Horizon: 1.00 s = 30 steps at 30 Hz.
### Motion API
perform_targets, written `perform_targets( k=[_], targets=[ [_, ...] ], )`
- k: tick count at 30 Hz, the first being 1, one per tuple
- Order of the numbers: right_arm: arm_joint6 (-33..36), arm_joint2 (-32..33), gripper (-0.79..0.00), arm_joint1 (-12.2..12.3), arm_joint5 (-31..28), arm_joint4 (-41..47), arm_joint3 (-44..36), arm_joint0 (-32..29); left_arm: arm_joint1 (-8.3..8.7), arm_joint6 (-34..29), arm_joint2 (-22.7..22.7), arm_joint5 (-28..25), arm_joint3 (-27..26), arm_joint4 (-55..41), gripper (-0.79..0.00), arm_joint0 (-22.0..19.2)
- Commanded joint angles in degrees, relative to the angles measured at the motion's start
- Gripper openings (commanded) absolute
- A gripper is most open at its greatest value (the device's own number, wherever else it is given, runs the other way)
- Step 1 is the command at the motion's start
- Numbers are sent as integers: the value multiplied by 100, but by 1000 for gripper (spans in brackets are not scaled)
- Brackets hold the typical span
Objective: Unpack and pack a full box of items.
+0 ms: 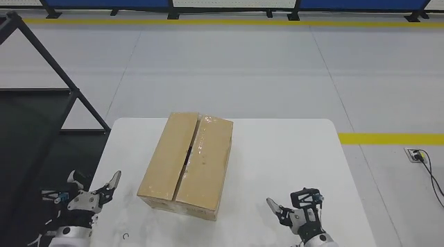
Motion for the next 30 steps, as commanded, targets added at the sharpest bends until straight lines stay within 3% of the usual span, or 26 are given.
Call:
perform_targets(
  k=[1,14,30],
  targets=[
    [156,-227,0,-29,66,-123,64,104,-9,-69,-16,115,49,-45,0,-2],
    [18,-287,0,-47,-14,-159,137,77,-12,-116,25,43,24,-31,0,-3],
    [-209,-533,0,-153,198,-201,290,86,-6,-31,331,-389,43,813,0,42]
  ],
)
